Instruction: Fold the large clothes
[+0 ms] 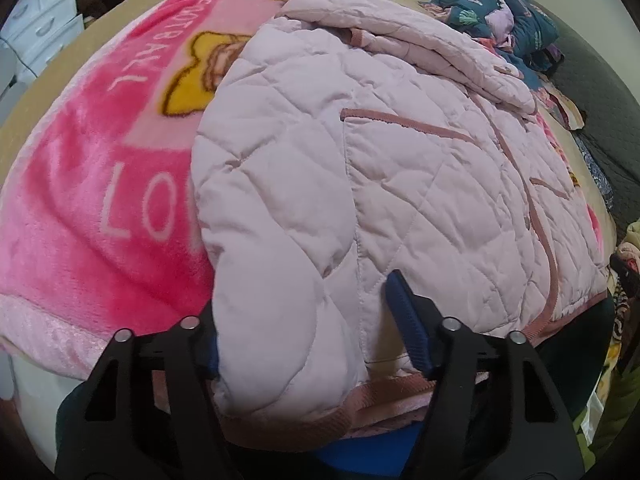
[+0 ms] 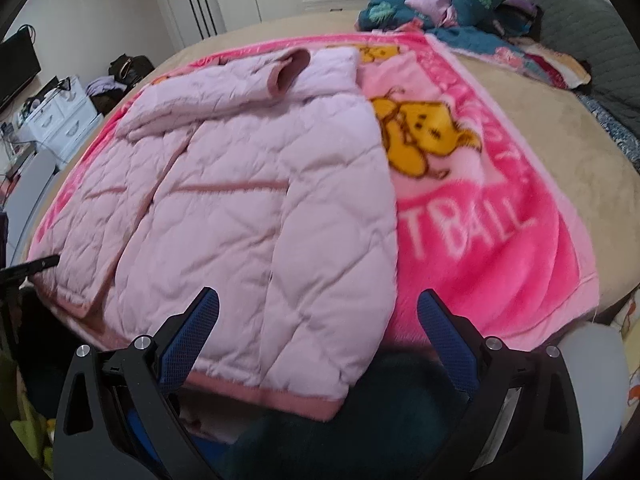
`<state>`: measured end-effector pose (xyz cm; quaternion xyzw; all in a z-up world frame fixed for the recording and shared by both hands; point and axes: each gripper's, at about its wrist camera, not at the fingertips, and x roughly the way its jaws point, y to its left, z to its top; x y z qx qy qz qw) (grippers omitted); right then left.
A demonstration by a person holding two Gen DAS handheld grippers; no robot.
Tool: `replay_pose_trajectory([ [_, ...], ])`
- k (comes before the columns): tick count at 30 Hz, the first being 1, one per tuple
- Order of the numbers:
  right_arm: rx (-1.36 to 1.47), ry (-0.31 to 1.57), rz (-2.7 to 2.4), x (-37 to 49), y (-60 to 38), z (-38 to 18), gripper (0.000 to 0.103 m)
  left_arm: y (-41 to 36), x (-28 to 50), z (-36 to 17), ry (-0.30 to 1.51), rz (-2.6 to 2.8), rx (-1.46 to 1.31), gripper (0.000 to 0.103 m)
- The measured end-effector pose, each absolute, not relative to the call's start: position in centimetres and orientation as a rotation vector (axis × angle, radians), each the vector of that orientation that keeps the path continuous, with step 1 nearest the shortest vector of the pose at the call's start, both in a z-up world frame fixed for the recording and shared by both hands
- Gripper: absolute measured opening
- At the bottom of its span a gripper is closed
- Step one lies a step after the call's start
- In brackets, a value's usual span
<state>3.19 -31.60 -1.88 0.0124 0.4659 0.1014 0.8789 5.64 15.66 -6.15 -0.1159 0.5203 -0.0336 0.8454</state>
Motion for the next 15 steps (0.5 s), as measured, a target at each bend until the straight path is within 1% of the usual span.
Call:
replay_pose_trajectory([
  [2,0.044,1.004,0.230,3.0,-31.7,-2.4,0.099,16.0,5.5,-6.1,1.095,-0.069,-0.252,0.050],
  [4,0.055,1.047,0.246,3.0,-31.6,-3.2,0.099,16.3,5.4,-6.2,1.093,-0.072,-0.268,0.049],
  [12,0.098,1.129,0.269,3.8,-31.5,-5.5,0.098,17.1,5.0,-6.4,1.097,-0.070,-0.299,0.050],
  [15,0.109,1.142,0.279,4.5,-31.3,-6.0,0.097,17.3,4.7,-6.5,1.100,-0.066,-0.304,0.053],
])
